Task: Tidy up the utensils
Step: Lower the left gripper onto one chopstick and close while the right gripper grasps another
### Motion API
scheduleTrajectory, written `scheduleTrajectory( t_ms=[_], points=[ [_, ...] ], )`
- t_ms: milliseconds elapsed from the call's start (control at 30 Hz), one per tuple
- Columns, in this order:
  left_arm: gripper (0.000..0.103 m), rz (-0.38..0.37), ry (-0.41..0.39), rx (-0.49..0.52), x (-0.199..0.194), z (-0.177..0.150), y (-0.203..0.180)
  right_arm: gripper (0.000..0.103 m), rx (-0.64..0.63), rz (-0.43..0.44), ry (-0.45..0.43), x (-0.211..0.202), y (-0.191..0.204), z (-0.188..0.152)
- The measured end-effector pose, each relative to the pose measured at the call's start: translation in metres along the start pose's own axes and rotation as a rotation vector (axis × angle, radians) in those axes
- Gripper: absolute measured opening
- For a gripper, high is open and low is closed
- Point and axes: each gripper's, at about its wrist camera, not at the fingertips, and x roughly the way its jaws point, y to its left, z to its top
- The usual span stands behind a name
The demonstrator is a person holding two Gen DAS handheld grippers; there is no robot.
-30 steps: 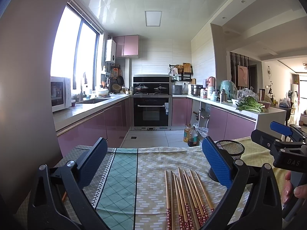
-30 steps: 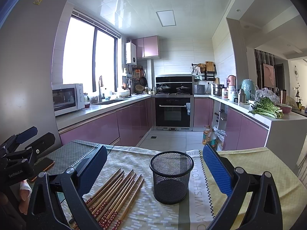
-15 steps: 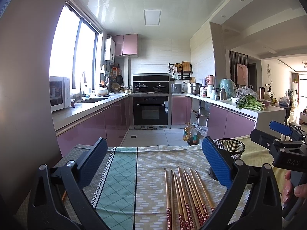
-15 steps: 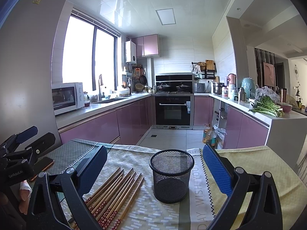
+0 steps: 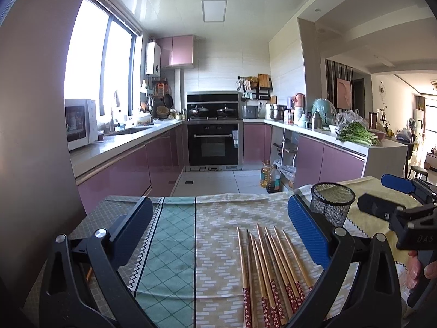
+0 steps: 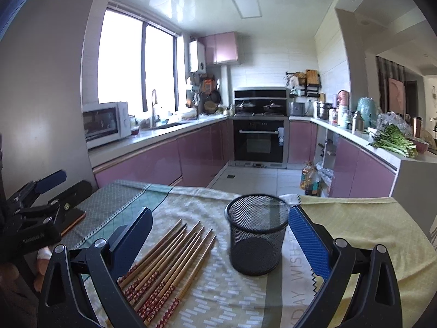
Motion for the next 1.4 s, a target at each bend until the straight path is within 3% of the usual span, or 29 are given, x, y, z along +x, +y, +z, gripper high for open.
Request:
scheduleTrajectory(
  t_ms=[233,300,400,633,900,1033,1400],
  points=[
    [0.097,-0.047,0.208,0.050,0.041,-0.014,0.013,0.095,-0.040,0.081,0.234,0.043,0.015,-0.025],
    [0.097,-0.057,0.276,0.063,0.054,-0.021,0.017,0.084,-0.063,0.075,0.282,0.053,0.020,-0.031],
    [0.089,-0.095,0.362,0.079,0.072,-0.036,0.018,0.077,-0.070,0.065,0.360,0.069,0.023,-0.038],
    [0.069,-0.163,0.530,0.145,0.112,-0.066,0.006,0.052,-0.032,0.091,0.495,0.103,0.018,-0.053],
    [0.057,-0.209,0.610,0.174,0.130,-0.079,-0.006,0.042,-0.043,0.078,0.540,0.112,0.018,-0.055],
    [0.046,-0.250,0.641,0.155,0.135,-0.081,-0.006,0.031,-0.053,0.075,0.557,0.116,0.017,-0.054],
    [0.041,-0.267,0.679,0.134,0.169,-0.071,-0.011,0.028,-0.033,0.074,0.562,0.131,0.016,-0.050]
  ],
)
